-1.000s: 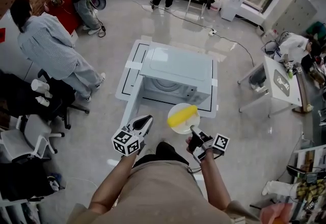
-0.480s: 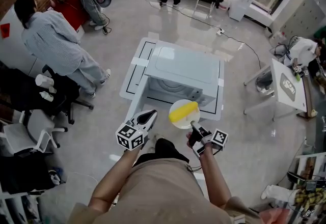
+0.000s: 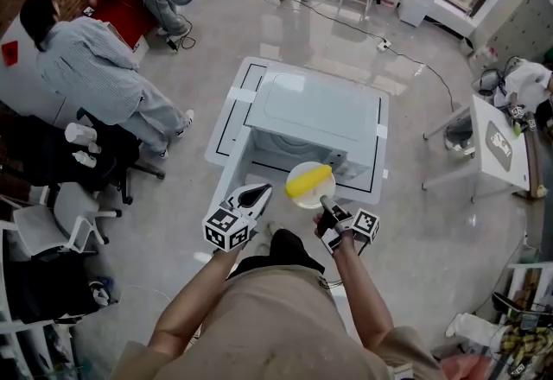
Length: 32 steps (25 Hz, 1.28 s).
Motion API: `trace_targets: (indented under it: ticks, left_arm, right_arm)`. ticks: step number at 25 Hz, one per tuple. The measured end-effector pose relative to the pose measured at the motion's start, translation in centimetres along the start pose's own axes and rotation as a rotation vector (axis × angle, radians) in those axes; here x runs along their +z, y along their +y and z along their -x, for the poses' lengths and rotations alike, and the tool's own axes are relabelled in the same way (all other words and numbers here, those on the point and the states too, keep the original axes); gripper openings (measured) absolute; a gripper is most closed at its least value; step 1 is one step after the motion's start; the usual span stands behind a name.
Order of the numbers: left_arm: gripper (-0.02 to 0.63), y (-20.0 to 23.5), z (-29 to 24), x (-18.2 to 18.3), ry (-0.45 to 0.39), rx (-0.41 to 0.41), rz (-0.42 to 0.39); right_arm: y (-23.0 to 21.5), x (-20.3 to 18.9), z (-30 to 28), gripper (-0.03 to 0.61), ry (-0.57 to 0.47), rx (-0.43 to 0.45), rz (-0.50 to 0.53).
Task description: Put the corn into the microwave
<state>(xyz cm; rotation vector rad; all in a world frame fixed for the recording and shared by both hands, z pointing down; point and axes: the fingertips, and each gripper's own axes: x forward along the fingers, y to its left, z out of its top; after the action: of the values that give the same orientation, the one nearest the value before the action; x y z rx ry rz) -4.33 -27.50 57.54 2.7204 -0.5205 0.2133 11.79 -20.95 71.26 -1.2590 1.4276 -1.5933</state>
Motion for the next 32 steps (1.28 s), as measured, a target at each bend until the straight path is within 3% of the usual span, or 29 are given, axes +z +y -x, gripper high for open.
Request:
trace_targets:
  ticks: [5,9,15,22,32]
  left_arm:
    - [0.005,0.2,-1.5,-0.5,0.037,-0.002,0.005]
    - [0.005,0.7,-2.8,0.0,0.013,-0.017,0.004]
    - [0.005,2.3,-4.7,-0.4,0.006,0.055,0.019]
    - [0.005,3.7,-5.5,-2.3,0.077,0.069,0.039]
    - [0.005,4.5,-7.4,-5.1,0.152,0.074,0.078]
  right_arm:
    - [-1.6,1.0,-2.2,0.025,0.014,0.024,-0.007]
    - [-2.7,2.0,-4.3,0.025,0.01,0.021,-0.009]
    - [-4.5,3.0,-6.4,0.025,0.025,-0.015,-0.031]
    - [-6.5,3.4,-9.3,0.025,0.042,-0.037,-0.045]
    - [-9.1,5.6,-11.6,0.025,-0.014,-0.04,-0.088]
